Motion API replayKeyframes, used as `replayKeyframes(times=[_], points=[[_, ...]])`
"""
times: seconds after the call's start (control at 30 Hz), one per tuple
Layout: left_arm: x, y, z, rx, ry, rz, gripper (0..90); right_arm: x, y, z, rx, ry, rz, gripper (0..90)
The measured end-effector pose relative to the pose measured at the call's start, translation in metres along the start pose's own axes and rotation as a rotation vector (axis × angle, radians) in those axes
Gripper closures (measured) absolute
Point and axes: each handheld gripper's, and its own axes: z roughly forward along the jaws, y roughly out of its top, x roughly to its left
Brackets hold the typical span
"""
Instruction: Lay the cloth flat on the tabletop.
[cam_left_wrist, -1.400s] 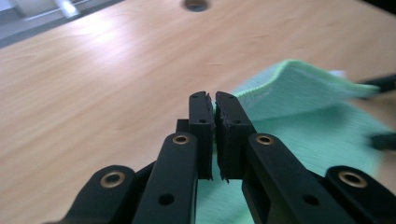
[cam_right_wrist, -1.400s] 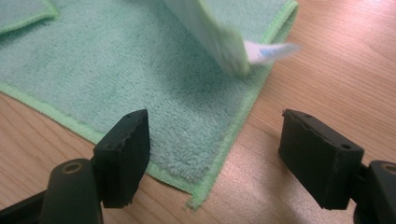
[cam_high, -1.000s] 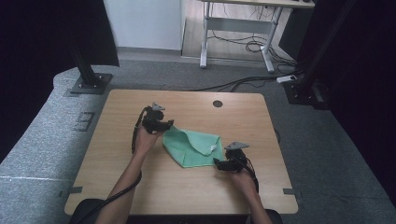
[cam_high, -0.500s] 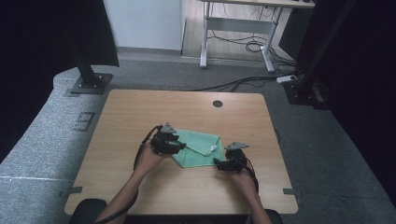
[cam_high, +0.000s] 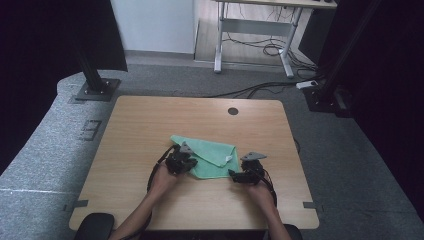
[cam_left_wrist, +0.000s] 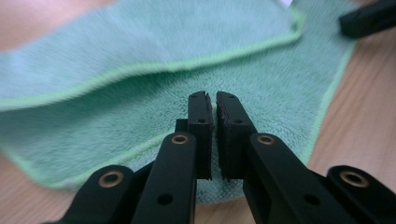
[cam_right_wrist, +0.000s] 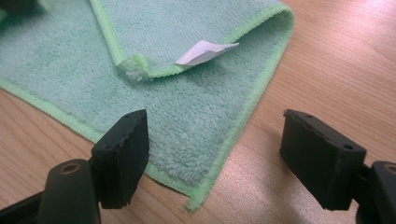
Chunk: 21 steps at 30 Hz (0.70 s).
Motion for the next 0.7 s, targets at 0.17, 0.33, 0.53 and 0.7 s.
replayKeyframes(times=[0.17,0.33,0.53,0.7], points=[[-0.002,-0.005,-0.029,-0.038,0.022,0.0,84.1,0.0,0.0,0.0,0.0,0.0,0.0,23.3],[-0.006,-0.029,-0.044,-0.035,0.017,-0.032,81.6,0.001,0.0,0.001,0.002,0.0,-0.003,20.8],[-0.007,-0.067,-0.042,0.01,0.008,-0.079,78.2,0.002,0.0,0.001,0.001,-0.002,-0.001,20.8],[0.0,-0.077,-0.051,-0.021,0.024,-0.124,66.4,0.002,0.0,0.001,0.0,-0.003,0.001,20.7]])
